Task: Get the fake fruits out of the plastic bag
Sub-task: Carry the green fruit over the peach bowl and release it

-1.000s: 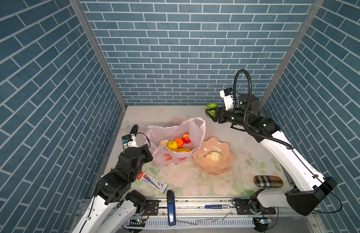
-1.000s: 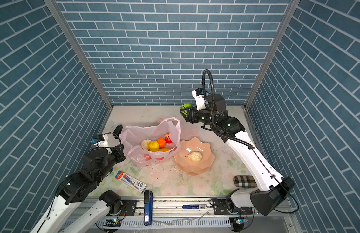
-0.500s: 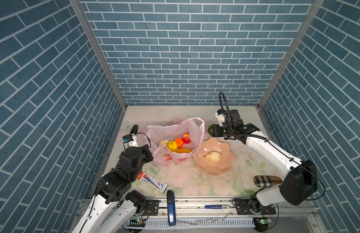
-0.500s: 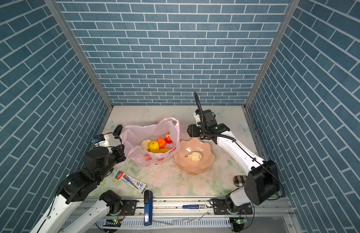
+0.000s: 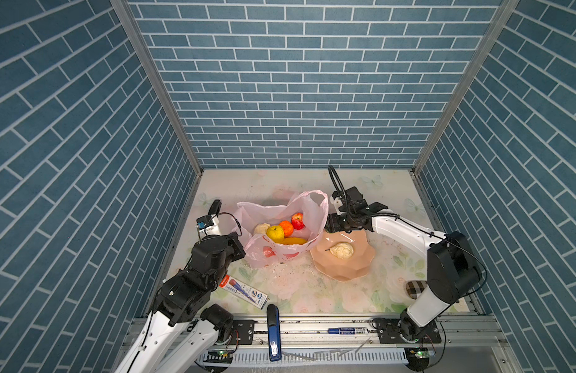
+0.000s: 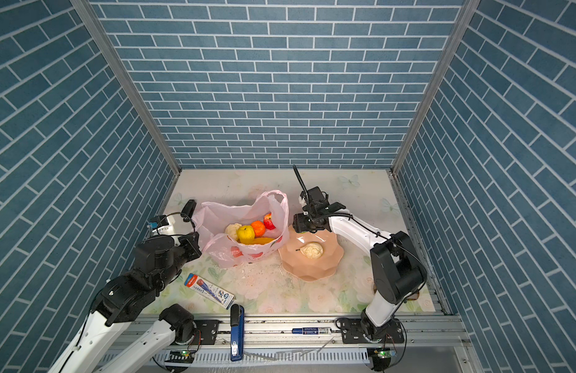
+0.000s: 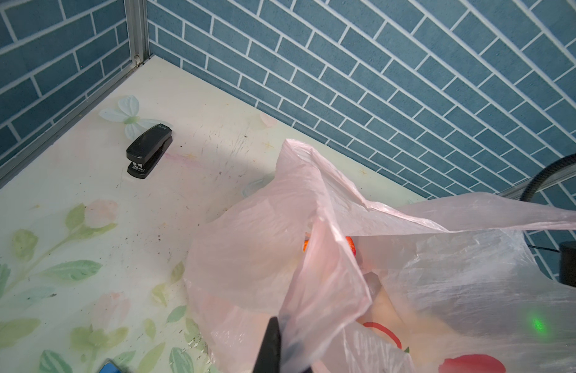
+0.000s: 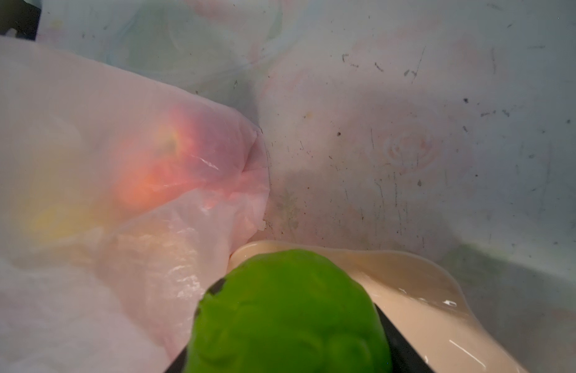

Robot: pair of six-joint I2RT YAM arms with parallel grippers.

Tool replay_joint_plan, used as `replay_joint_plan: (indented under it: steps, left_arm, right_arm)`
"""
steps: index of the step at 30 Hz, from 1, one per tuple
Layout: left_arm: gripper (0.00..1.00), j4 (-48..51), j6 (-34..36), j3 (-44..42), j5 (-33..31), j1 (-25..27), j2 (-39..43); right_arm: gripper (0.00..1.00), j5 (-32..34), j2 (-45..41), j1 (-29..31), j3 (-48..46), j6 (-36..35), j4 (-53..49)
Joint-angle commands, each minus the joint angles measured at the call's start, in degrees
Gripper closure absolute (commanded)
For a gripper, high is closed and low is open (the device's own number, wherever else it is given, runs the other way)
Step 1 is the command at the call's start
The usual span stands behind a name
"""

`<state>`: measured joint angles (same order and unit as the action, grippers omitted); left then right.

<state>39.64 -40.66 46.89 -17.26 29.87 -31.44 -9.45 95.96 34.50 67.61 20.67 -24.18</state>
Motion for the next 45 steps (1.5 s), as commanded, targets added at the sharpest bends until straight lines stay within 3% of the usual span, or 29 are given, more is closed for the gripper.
replay_joint_plan:
  steps: [1, 16, 34, 45]
  left_arm:
    - [0.93, 1.23, 0.23, -0.21, -0.06, -0.33, 0.56]
    - [0.93, 0.59, -0.22, -0.90, 0.55, -0.30, -0.02]
    - [0.93, 0.58, -0.82, -1.67, 0.96, -0.31, 1.16]
    - [0.93, 1.23, -0.56, -1.25, 0.86, -0.34, 1.97]
  right_arm:
    - [0.74, -0.57, 1.14, 0.21, -2.50, -0.63, 1.16]
    - [0.62, -1.53, 2.61, 0.66, -7.40, 0.86, 3.52]
    - [0.26, -0.50, 0.82, 0.83, -8.87, 1.49, 3.70]
    - [0.20, 1.29, -5.25, 0.83, -8.57, 1.65, 0.64]
